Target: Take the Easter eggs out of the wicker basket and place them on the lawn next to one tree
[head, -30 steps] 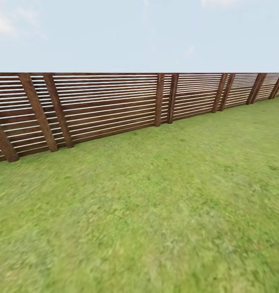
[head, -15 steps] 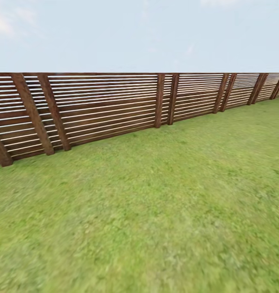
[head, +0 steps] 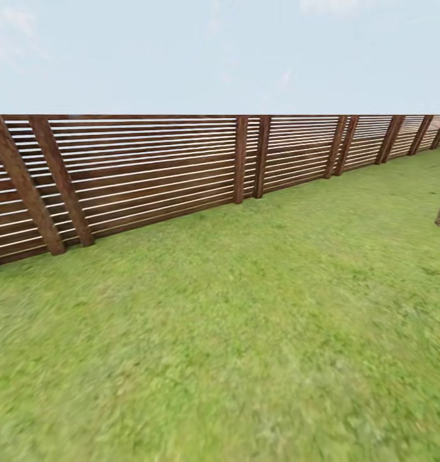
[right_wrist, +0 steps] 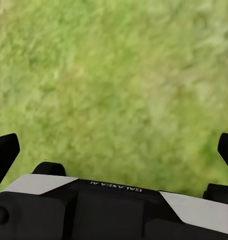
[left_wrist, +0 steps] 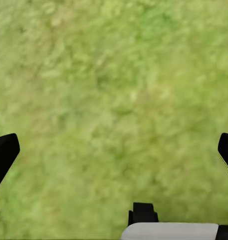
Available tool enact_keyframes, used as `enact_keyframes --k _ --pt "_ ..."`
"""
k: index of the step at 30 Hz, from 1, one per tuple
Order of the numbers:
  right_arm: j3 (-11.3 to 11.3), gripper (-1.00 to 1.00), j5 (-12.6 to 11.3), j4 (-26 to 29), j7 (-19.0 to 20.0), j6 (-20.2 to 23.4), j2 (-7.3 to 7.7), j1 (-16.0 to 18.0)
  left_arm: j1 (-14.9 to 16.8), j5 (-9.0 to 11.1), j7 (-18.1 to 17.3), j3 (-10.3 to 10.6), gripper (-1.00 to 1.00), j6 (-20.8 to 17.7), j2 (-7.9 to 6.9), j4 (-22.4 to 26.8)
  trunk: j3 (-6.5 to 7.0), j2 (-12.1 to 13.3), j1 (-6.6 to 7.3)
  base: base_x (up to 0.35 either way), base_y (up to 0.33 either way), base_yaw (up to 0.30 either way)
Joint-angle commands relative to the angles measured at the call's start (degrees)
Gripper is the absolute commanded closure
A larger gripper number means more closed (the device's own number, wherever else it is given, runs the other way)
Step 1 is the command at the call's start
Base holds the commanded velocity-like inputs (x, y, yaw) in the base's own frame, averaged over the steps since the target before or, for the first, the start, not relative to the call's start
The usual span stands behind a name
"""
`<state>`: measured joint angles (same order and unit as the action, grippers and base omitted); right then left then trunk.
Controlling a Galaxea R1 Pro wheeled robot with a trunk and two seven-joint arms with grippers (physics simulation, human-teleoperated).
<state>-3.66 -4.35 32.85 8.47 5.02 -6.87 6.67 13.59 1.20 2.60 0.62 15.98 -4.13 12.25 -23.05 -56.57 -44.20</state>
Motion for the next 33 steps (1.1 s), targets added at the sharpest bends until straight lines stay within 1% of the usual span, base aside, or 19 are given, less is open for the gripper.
enact_keyframes --k 1,9,12,17,29,33 --pt "-0.09 -1.00 -0.44 0.11 0.05 0.34 0.02 0.01 0.03 0.12 0.13 0.09 -1.00 0.19 0.00 -0.06 -0.06 -0.04 -0.04 0.324 0.000 -0.010" --pt "-0.11 -1.00 -0.45 0.11 0.05 0.34 -0.04 0.01 0.03 0.12 0.11 0.09 -1.00 0.19 0.00 -0.04 -0.05 -0.04 -0.04 0.325 0.002 -0.010" --pt "-0.12 -1.00 -0.47 0.11 0.05 0.34 -0.03 0.02 0.03 0.12 0.12 0.09 -1.00 0.19 0.00 -0.04 0.03 -0.04 -0.04 0.326 0.045 -0.143" --pt "-0.12 -1.00 -0.42 0.11 0.06 0.34 -0.02 0.01 0.03 0.12 0.13 0.09 -1.00 0.19 0.00 -0.06 0.16 -0.04 -0.04 0.327 0.070 -0.130" --pt "-0.19 -1.00 -0.40 0.11 0.13 0.34 -0.08 0.01 0.03 0.12 0.13 0.09 -1.00 0.19 0.00 -0.05 0.21 -0.04 -0.04 0.327 0.086 -0.024" --pt "-0.20 -1.00 -0.40 0.11 0.12 0.34 -0.07 0.03 0.03 0.12 0.13 0.09 -1.00 0.19 0.00 -0.05 0.29 -0.04 -0.04 0.327 0.088 -0.160"
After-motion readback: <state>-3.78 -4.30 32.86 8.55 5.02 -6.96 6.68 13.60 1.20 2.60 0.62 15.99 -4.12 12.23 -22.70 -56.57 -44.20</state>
